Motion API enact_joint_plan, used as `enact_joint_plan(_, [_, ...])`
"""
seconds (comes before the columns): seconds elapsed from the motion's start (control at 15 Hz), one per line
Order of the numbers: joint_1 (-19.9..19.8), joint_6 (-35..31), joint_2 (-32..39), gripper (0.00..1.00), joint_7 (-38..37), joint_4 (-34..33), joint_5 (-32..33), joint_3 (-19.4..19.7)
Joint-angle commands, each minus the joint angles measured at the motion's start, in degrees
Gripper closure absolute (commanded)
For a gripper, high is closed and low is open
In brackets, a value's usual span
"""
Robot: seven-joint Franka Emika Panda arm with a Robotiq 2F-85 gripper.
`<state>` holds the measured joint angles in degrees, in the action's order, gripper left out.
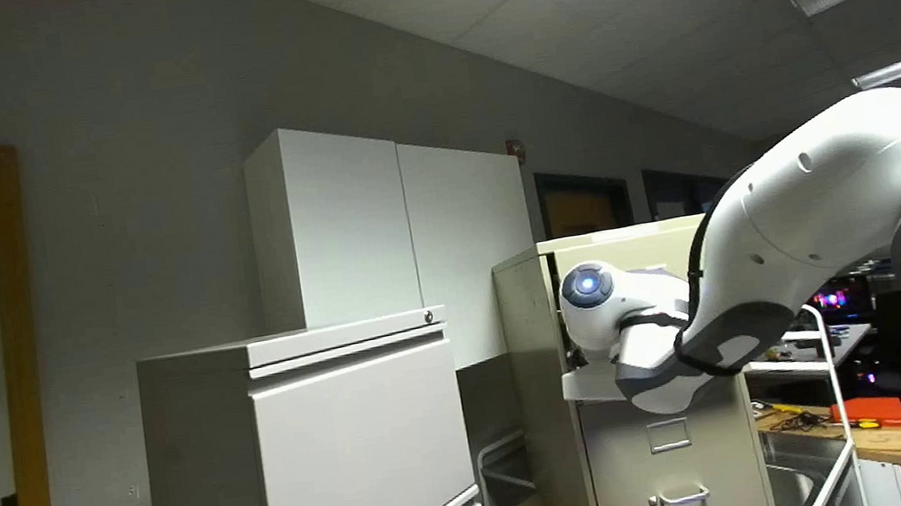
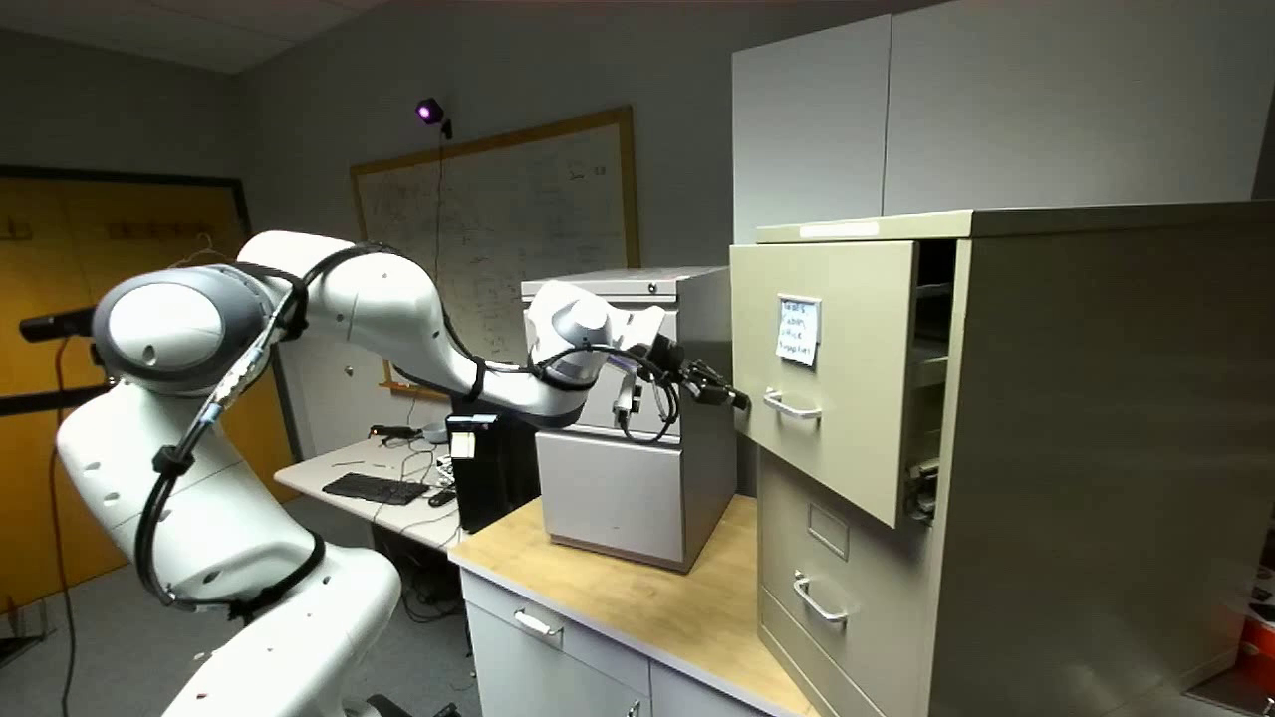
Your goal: Close the upper drawer
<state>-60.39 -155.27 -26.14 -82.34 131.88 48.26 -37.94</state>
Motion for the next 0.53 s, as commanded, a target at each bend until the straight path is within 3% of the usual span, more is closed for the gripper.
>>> enact_joint_plan(0.0, [-3.02,4.84,10.21,1.00,-7.64,-10.78,10.74,-4.37])
enact_joint_plan(0.13, [-0.73,10.73,13.53,1.00,-11.74,-13.14,16.78,-4.40])
enact_joint_plan(0.2, [-6.00,10.85,12.90,1.00,-11.39,-13.70,15.49,-9.41])
enact_joint_plan(0.47, [-7.18,18.78,17.64,1.00,-13.01,-17.74,19.01,-13.55])
